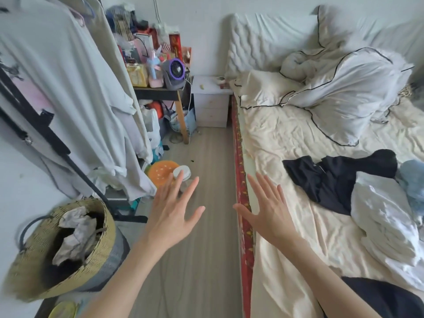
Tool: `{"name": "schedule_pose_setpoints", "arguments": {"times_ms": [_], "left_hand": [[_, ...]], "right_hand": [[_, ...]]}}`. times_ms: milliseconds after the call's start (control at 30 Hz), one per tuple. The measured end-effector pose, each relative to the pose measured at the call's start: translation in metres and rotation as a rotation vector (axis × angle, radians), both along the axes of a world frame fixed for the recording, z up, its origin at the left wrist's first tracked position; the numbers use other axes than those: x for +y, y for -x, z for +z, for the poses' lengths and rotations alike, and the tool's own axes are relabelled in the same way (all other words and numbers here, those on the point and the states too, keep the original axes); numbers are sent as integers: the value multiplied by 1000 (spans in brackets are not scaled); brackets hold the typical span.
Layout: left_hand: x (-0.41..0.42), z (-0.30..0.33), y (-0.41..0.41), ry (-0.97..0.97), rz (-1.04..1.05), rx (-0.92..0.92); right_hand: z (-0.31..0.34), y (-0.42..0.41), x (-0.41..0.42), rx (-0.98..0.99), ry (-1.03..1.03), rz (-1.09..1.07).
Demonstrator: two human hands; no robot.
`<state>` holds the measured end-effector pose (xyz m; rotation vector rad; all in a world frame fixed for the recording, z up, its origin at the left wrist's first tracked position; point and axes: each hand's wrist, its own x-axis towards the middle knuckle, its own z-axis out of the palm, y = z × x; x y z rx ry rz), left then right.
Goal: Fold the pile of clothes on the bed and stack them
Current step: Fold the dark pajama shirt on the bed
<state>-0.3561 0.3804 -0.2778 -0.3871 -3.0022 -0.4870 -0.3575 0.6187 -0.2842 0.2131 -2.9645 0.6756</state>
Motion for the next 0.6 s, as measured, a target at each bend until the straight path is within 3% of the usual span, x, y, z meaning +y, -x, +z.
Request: {"name": "schedule_pose_setpoints", "arguments": {"times_ms": [133, 333, 600], "left_hand": [[-2, -1, 51, -29, -49, 35], [20, -51, 104, -56, -98, -131], [64, -64, 266, -36, -155, -216]], "right_hand": [[8, 33, -6, 17, 9, -72], [-26, 67, 18, -95, -18, -198], [-54, 210, 56, -134, 3, -299]]}}
